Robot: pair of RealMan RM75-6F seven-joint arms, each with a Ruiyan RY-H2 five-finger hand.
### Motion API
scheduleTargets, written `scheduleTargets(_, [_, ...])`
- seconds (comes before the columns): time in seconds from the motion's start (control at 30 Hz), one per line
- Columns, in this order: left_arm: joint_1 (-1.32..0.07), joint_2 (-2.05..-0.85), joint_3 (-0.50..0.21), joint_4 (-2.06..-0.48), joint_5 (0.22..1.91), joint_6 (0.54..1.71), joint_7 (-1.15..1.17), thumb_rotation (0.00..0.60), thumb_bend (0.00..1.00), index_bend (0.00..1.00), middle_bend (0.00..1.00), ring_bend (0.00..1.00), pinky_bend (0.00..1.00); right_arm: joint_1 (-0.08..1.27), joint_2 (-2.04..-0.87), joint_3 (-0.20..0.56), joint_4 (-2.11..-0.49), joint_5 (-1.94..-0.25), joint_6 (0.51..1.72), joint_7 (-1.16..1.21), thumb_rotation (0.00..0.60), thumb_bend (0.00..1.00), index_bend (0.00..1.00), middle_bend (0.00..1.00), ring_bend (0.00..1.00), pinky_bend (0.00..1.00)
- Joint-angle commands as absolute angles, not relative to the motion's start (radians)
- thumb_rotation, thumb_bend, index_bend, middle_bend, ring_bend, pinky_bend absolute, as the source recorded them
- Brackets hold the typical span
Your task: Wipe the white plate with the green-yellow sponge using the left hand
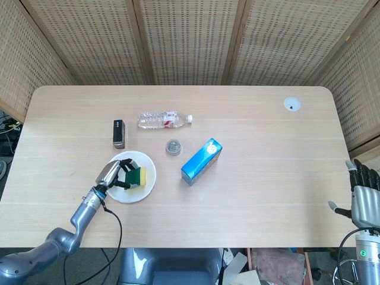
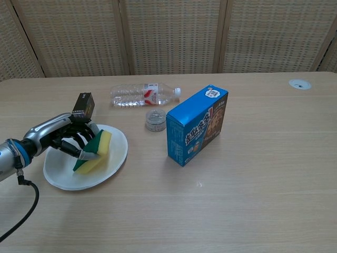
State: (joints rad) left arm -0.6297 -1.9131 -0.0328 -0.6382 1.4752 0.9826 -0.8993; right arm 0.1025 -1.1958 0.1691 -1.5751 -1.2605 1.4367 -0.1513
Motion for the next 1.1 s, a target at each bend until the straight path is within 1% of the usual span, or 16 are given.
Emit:
scheduleTargets(0.03, [-0.625,-1.926,-0.032,-0.619,1.476,0.981,-0.914,0.6,0.06,0.63,0.49,0.4,0.43,0.102,-1.195,0.17,-1.575,-1.261,1.438,-0.149,0.6,0.0,0.0,0.0,0.0,0.0])
scheduleTargets(0.2, [-0.624,-1.938,-0.032,-0.595,1.483,0.985,-0.923,0.6,0.09,0.64,0.49,0.4,0.43,0.101,-1.192,0.17,-1.576,-1.263,1.438,-0.141,0.6,0.0,0.0,0.0,0.0,0.0])
scheduleTargets(0.4, [-0.624,-1.937,-0.035,-0.597,1.493,1.01,-0.944,0.6,0.09,0.64,0.49,0.4,0.43,0.1,-1.189,0.17,-1.577,-1.265,1.439,-0.135,0.6,0.0,0.0,0.0,0.0,0.0])
scheduleTargets(0.5, [-0.633,-1.924,-0.066,-0.624,1.495,1.078,-0.961,0.6,0.09,0.64,0.49,0.4,0.43,0.098,-1.188,0.171,-1.578,-1.266,1.442,-0.133,0.6,0.0,0.0,0.0,0.0,0.0])
scheduleTargets(0.6, [-0.659,-1.903,-0.091,-0.655,1.498,1.1,-0.94,0.6,0.09,0.64,0.49,0.4,0.43,0.098,-1.187,0.17,-1.58,-1.266,1.442,-0.132,0.6,0.0,0.0,0.0,0.0,0.0])
scheduleTargets(0.67, [-0.685,-1.887,-0.095,-0.675,1.505,1.085,-0.904,0.6,0.09,0.64,0.49,0.4,0.44,0.099,-1.186,0.169,-1.582,-1.269,1.441,-0.132,0.6,0.0,0.0,0.0,0.0,0.0])
scheduleTargets(0.83, [-0.697,-1.903,-0.097,-0.684,1.481,1.021,-0.863,0.6,0.09,0.64,0.49,0.4,0.44,0.097,-1.185,0.17,-1.58,-1.266,1.441,-0.129,0.6,0.0,0.0,0.0,0.0,0.0])
scheduleTargets(0.97, [-0.691,-1.919,-0.089,-0.668,1.477,1.008,-0.856,0.6,0.09,0.64,0.49,0.4,0.44,0.097,-1.183,0.171,-1.58,-1.264,1.44,-0.126,0.6,0.0,0.0,0.0,0.0,0.0])
scheduleTargets(1.1, [-0.672,-1.93,-0.066,-0.635,1.486,1.007,-0.861,0.6,0.09,0.64,0.49,0.4,0.44,0.096,-1.181,0.171,-1.583,-1.262,1.439,-0.121,0.6,0.0,0.0,0.0,0.0,0.0])
